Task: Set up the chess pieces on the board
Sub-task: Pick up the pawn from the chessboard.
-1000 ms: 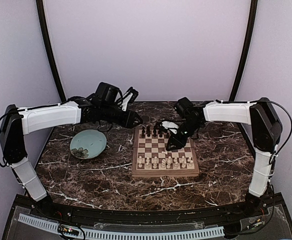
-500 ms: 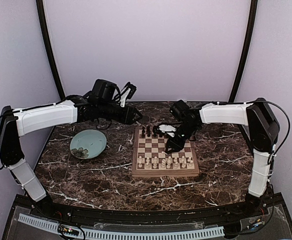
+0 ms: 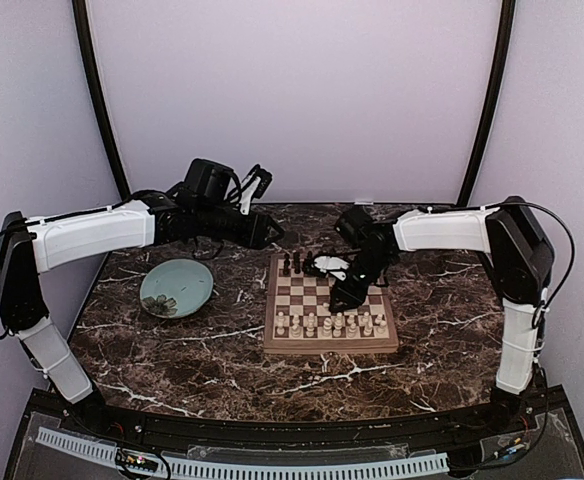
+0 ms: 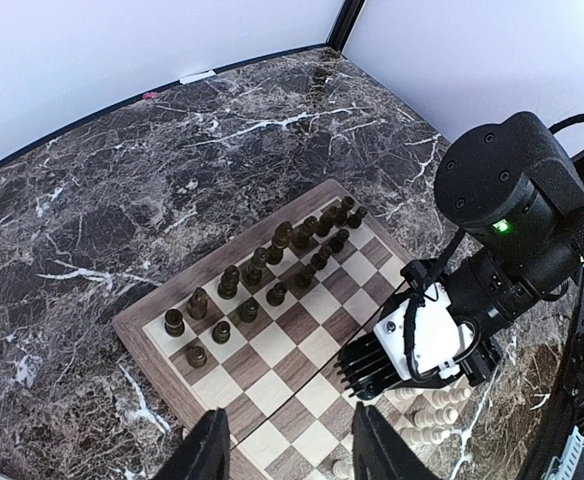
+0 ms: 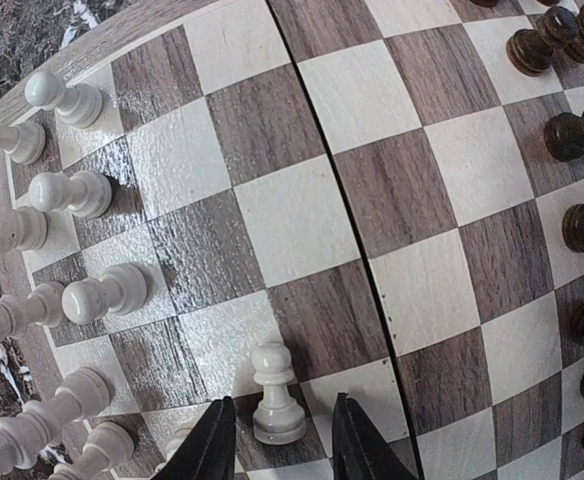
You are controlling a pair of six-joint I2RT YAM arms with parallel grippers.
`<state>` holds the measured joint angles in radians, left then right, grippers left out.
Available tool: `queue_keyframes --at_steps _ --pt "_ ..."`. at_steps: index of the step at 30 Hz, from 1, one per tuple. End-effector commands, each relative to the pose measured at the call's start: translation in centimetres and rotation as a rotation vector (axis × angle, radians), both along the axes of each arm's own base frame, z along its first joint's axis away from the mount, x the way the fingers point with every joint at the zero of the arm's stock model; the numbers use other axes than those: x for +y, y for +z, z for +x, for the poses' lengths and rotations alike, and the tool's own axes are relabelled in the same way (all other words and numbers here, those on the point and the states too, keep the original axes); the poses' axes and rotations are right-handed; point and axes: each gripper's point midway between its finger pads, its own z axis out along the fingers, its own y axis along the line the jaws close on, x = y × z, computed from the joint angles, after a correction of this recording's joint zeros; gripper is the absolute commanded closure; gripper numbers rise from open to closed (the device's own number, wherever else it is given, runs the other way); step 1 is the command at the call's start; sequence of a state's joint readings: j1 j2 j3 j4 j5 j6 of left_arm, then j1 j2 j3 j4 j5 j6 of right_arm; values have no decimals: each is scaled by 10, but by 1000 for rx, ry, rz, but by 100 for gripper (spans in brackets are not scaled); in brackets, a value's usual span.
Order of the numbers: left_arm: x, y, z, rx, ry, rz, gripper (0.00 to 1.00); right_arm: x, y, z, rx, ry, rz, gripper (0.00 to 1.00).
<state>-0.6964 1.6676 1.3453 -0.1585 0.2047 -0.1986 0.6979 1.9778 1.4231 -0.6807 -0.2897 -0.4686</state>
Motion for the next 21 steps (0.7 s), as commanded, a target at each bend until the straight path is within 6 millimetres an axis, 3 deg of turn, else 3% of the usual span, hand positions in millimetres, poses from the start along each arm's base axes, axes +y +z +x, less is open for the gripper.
queue_keyframes --at_steps 1,6,10,18,21 --pt "3 17 -1 -20 11 -20 57 6 -2 -2 -3 19 -5 66" --pt "4 13 1 -13 28 -11 57 7 -4 -2 -5 24 -10 74" --pt "4 11 2 -5 36 -16 57 9 8 0 -24 26 10 80" --pt "-6 10 -6 45 11 -115 57 25 71 0 -74 43 152 82" --pt "-15 9 -20 88 -57 -182 57 32 91 -2 -77 49 213 83"
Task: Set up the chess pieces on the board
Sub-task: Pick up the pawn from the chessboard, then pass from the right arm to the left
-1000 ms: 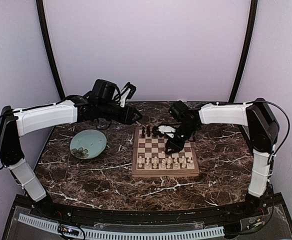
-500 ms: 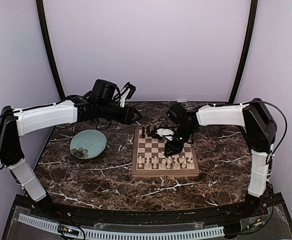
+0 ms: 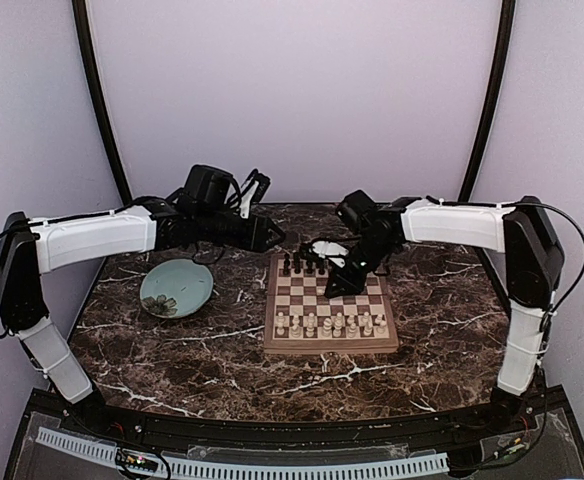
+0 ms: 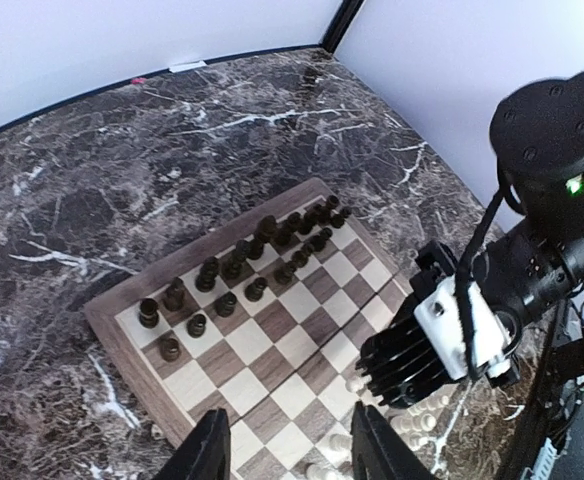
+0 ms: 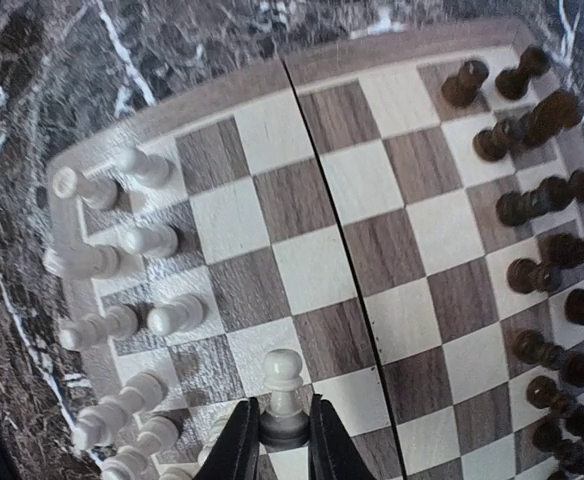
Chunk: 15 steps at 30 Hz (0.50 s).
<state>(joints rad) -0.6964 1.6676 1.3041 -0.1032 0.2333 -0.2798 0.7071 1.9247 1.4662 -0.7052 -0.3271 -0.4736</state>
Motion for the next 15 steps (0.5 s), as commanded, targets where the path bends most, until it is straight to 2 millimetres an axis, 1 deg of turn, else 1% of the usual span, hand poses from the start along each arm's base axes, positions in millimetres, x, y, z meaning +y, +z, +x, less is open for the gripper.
queue_keyframes --at_steps 1,2,3,4,5,6,7,10,11,12,15 --pt "-16 24 -17 14 -88 -168 57 20 60 -1 -44 23 153 83" --pt "-20 24 -25 30 -129 -196 57 22 64 -1 -45 21 163 83" --pt "-24 31 -27 27 -146 -234 57 22 69 1 -49 17 176 83" --pt "-28 32 -35 46 -193 -262 58 23 74 2 -53 14 191 83" --pt "-31 37 -37 52 -211 -296 58 25 80 3 -55 14 208 83" --pt "-35 36 -45 79 -255 -319 59 26 84 3 -56 11 222 83" --pt "-38 41 -47 92 -269 -352 59 26 90 4 -60 10 239 83" --pt "-49 42 -59 154 -360 -429 60 26 104 7 -64 2 284 83" --pt "-51 38 -60 196 -365 -448 60 26 107 7 -62 1 295 83" --pt "-54 42 -66 200 -406 -477 61 26 110 7 -61 0 301 83" --pt "-57 37 -69 271 -420 -511 62 25 114 6 -60 -1 311 83"
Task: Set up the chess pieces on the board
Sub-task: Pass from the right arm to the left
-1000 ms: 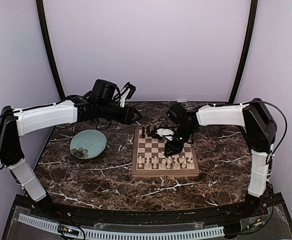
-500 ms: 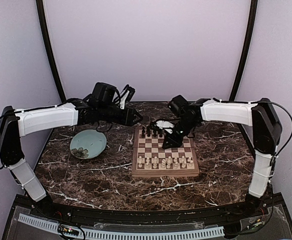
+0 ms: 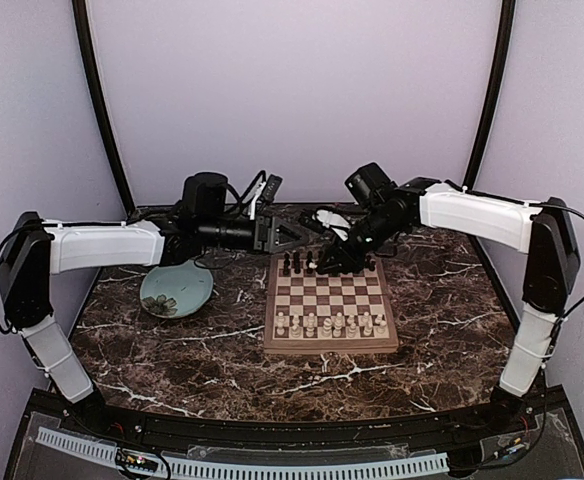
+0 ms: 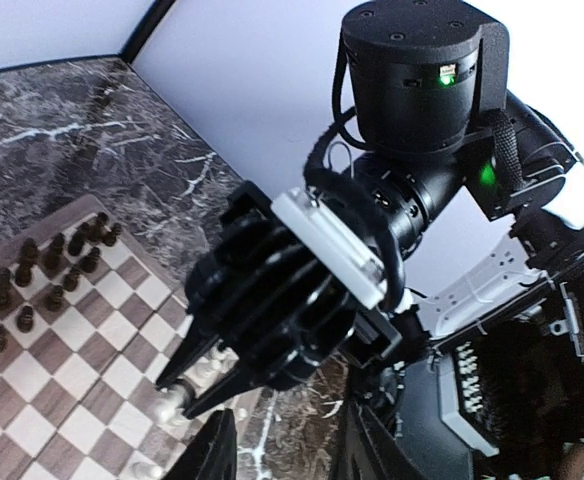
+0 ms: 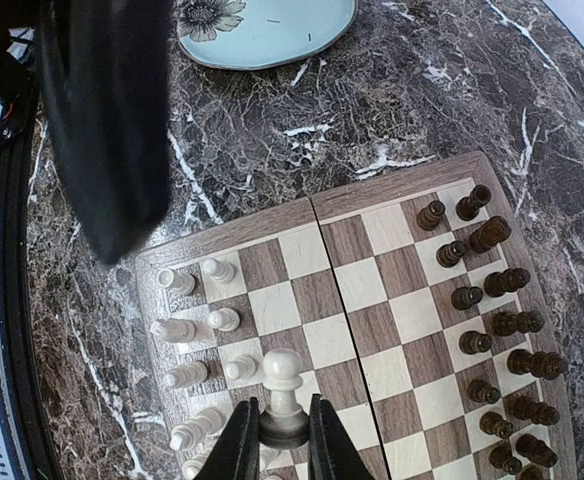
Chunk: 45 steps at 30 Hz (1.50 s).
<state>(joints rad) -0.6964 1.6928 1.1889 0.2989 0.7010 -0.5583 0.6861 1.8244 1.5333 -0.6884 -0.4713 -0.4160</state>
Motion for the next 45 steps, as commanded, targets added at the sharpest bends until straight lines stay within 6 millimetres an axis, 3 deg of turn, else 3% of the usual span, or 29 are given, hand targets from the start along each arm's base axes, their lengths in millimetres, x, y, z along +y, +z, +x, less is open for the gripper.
queue_keyframes --at_steps 1,7,21,45 --pt "-8 4 -17 98 -116 -100 62 5 38 1 -36 1 96 83" --pt "-11 -13 -13 182 -104 -87 62 4 54 -3 -42 15 136 83" --pt "-15 -42 -7 285 -79 -53 58 4 58 -11 -24 45 159 83" --pt "-17 -38 -12 299 -120 -88 80 9 51 -21 37 99 173 81"
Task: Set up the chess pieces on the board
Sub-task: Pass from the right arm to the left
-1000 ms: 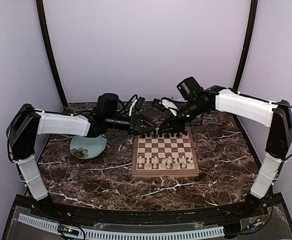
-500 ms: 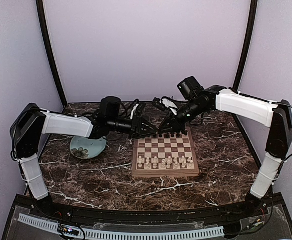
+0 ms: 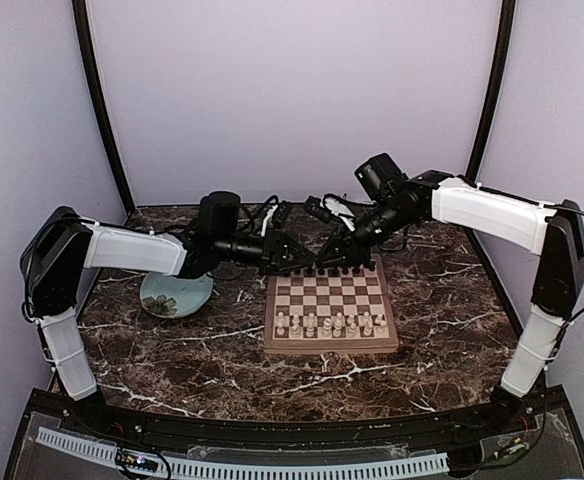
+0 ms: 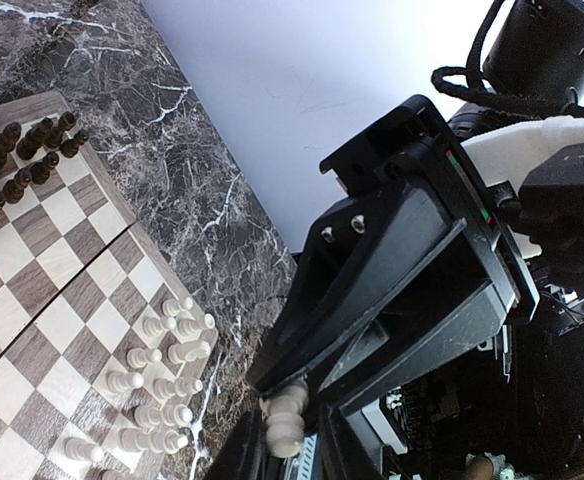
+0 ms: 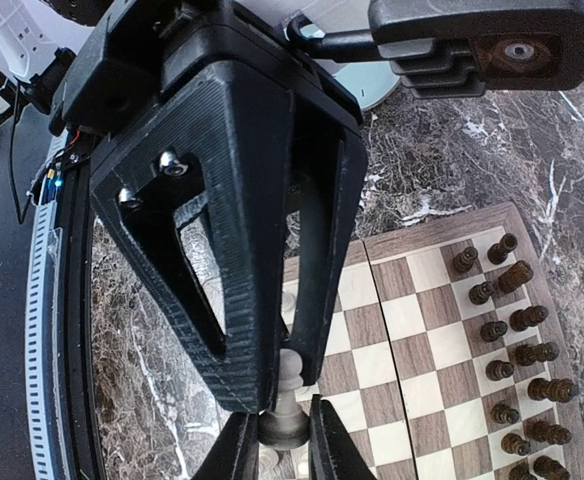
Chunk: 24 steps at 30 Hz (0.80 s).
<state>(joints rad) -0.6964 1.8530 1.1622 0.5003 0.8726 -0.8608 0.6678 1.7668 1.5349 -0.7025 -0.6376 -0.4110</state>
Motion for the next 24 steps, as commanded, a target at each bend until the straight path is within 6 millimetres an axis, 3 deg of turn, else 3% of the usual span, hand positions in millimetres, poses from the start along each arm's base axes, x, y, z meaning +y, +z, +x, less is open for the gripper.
queue_keyframes --at_steps 1,13,18,24 --pt "2 5 -4 -17 -15 -25 80 5 14 -1 -19 27 38 81" --pt "2 5 -4 -23 -19 -30 92 5 9 0 -16 23 29 79" --pt "2 4 -3 -35 -16 -20 93 4 9 0 -12 21 27 74" --pt "5 -9 4 -74 16 79 93 -20 25 -3 -9 12 62 64"
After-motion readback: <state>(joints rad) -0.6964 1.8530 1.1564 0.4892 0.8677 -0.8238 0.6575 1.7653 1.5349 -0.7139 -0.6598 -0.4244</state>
